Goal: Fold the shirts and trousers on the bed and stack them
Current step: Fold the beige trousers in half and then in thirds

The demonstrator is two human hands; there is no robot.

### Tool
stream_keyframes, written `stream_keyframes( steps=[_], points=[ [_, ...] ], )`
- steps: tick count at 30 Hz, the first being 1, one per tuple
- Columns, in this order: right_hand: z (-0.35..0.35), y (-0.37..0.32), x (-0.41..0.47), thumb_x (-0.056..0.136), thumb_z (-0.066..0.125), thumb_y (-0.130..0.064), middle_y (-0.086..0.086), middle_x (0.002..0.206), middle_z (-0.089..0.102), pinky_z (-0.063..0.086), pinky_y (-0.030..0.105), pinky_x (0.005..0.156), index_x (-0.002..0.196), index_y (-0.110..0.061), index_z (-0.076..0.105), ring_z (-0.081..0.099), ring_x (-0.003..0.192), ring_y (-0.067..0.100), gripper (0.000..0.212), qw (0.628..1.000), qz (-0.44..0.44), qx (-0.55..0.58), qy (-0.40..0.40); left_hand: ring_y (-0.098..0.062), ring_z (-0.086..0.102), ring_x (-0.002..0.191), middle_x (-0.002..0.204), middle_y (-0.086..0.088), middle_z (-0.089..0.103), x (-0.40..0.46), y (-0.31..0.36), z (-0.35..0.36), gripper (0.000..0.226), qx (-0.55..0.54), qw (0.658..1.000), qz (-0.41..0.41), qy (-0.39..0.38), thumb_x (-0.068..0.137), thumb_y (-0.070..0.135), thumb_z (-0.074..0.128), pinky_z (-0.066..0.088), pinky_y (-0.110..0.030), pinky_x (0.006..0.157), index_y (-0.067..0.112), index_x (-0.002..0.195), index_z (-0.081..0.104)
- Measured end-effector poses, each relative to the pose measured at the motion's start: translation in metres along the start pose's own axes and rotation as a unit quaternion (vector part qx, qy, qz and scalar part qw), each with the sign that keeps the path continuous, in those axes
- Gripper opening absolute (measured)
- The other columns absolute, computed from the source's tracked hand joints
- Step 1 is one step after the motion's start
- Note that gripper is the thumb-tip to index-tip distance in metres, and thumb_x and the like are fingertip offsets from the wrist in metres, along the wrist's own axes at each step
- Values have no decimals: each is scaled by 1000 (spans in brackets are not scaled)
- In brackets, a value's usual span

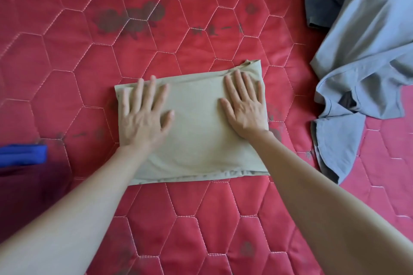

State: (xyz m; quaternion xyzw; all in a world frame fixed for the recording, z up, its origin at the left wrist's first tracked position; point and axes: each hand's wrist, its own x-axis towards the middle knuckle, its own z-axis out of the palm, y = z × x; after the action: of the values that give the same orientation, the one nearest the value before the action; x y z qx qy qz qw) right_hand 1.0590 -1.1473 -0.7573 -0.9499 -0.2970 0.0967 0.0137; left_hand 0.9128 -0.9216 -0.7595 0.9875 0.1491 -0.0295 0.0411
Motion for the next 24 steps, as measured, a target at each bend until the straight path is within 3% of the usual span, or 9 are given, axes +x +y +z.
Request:
stream_keyframes(
  steps=[4, 7, 10, 13, 19, 24],
  points=[
    [4, 13, -17, 99, 20, -53, 3, 163, -3, -1, 48, 119, 154, -32, 5, -3, 150, 22, 61, 989, 138, 44, 8, -34, 4, 149, 163, -10, 4, -9, -17, 0, 65, -63, 992, -112, -3, 95, 53, 23, 5, -62, 114, 28, 154, 13],
    [8, 12, -47, 99, 29, -49, 14, 161, 10, 11, 44, 119, 155, -29, 9, 10, 148, 27, 62, 974, 208, 86, 20, -44, 13, 145, 159, -24, 3, -26, -18, 0, 65, -100, 981, -164, 2, 99, 49, 30, 17, -62, 113, 21, 155, 12],
    [9, 3, -70, 100, 38, -40, 13, 156, 28, 24, 43, 112, 153, -24, 20, 28, 141, 32, 58, 977, 192, 78, 49, -45, 27, 140, 152, -31, 24, -43, -13, 0, 64, -105, 977, -184, 15, 101, 38, 40, 26, -61, 109, 13, 154, 15],
    [8, -3, -76, 99, 47, -35, 9, 150, 38, 32, 40, 104, 151, -22, 30, 39, 129, 32, 56, 975, 182, 91, 83, -44, 42, 126, 142, -26, 41, -48, -8, -3, 61, -93, 979, -179, 40, 101, 35, 43, 38, -58, 94, 10, 153, 21],
    [-3, -4, -74, 91, 55, -42, 1, 131, 45, 48, 38, 74, 147, -40, 32, 50, 108, 25, 60, 955, 237, 154, 90, -44, 48, 100, 124, -27, 42, -50, 2, -16, 71, -137, 957, -256, 26, 98, 41, 50, 45, -54, 73, 17, 155, 16],
    [-7, -3, -78, 94, 51, -45, 4, 122, 46, 47, 36, 70, 148, -44, 26, 60, 93, 27, 60, 953, 238, 179, 63, -44, 54, 88, 108, -26, 46, -72, 14, -20, 66, -182, 939, -290, 23, 98, 42, 47, 41, -50, 62, 24, 155, 18]
  ],
)
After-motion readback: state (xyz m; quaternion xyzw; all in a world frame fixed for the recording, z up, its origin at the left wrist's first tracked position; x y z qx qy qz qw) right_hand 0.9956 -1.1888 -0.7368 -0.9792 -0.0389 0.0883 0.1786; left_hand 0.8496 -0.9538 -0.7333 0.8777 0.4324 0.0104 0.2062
